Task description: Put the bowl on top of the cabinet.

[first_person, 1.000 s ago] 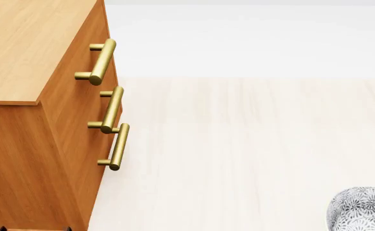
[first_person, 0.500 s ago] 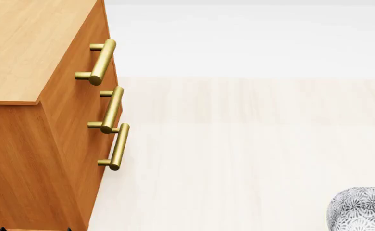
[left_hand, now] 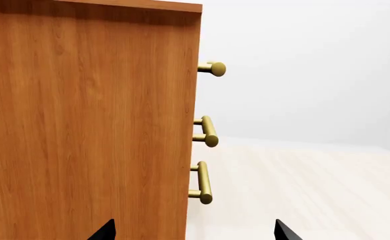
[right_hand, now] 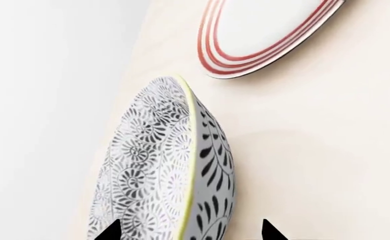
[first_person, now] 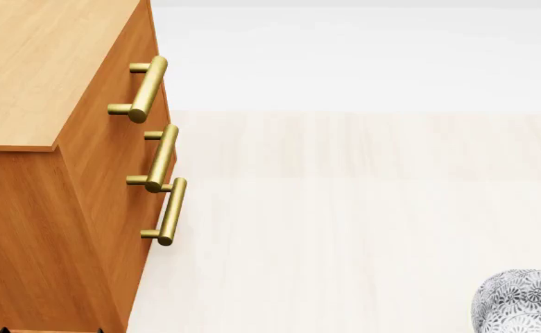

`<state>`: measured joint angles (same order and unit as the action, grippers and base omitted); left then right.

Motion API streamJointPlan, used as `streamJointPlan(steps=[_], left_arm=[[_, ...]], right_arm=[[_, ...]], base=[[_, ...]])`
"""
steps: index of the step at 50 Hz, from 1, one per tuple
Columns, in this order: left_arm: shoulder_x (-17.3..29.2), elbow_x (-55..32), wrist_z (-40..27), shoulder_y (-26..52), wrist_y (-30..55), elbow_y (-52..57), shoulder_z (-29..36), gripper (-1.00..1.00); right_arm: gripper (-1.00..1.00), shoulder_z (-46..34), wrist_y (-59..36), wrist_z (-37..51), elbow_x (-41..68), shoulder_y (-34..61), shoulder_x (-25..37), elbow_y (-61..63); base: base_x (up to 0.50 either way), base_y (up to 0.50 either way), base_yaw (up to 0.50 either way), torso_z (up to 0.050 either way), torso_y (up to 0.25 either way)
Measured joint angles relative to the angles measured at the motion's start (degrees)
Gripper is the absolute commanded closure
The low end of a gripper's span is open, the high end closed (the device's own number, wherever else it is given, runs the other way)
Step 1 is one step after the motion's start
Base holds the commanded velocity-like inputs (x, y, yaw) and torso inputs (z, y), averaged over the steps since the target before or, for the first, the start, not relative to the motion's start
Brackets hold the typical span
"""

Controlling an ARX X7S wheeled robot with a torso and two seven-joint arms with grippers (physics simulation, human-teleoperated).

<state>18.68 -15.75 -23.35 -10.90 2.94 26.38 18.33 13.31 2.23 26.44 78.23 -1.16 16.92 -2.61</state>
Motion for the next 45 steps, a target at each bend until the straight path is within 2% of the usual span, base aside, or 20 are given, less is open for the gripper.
streamJointPlan(steps=[35, 36, 45], left_arm=[[0.6, -0.2, -0.6, -0.1, -0.3, 0.1, 0.6, -1.0], [0.6, -0.2, -0.6, -0.1, -0.3, 0.1, 0.6, -1.0], [0.7, -0.3, -0.8, 0.0, -0.4, 0.0, 0.8, -1.0]], right_arm=[[-1.0, -2.3, -0.9, -0.6, -1.7, 2.9, 0.9, -3.9], [1.0, -2.4, -0.9, -0.6, -1.7, 3.0, 1.0, -3.9], [1.0, -2.3, -0.7, -0.2, -2.0, 2.8, 1.1, -3.6]], base=[[0.0, 0.0, 0.0, 0.0, 0.0], [0.0, 0.0, 0.0, 0.0, 0.0], [0.0, 0.0, 0.0, 0.0, 0.0]])
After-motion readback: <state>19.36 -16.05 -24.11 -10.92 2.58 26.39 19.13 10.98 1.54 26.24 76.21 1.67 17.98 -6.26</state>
